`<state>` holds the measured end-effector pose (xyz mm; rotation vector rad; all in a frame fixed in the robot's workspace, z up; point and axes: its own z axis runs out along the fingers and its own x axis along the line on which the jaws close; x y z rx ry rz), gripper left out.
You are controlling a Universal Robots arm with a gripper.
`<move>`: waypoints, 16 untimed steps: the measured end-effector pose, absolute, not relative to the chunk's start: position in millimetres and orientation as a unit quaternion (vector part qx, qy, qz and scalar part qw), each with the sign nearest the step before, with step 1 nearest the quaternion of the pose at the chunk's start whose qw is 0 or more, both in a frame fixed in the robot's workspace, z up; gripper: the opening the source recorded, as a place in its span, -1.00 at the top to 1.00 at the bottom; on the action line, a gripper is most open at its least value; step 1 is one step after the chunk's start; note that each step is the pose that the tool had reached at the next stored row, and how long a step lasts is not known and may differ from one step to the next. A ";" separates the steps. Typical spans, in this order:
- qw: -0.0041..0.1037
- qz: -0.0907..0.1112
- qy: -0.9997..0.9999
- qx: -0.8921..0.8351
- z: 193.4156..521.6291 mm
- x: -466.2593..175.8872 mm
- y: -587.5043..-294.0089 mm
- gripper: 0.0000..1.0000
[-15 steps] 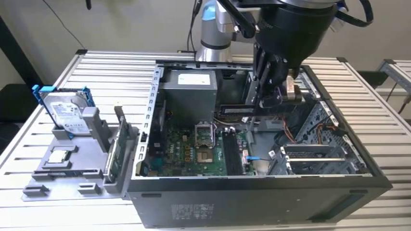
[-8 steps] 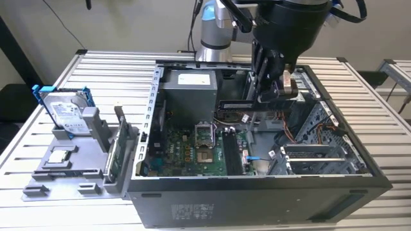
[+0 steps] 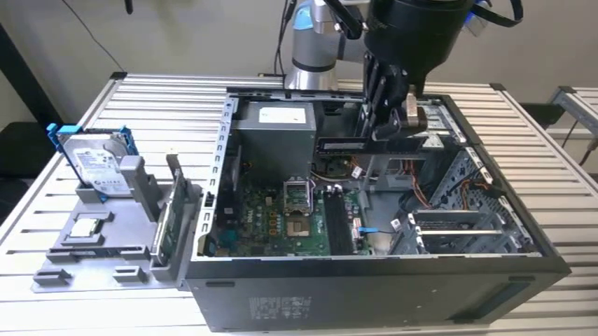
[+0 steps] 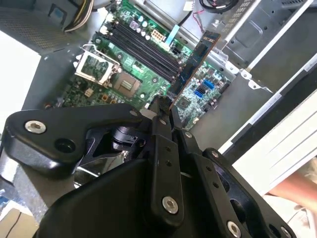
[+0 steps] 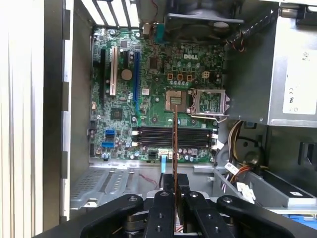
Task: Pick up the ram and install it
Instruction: 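Pick up the ram and move it above insertion slot, then insert the ram into the slot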
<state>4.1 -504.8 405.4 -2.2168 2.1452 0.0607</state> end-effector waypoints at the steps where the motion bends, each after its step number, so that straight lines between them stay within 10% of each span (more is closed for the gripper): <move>1: 0.028 0.020 0.695 -0.718 405.4 4.2 -503.2 0.71; 16: 0.029 0.020 0.695 -0.718 405.2 4.2 -494.6 0.71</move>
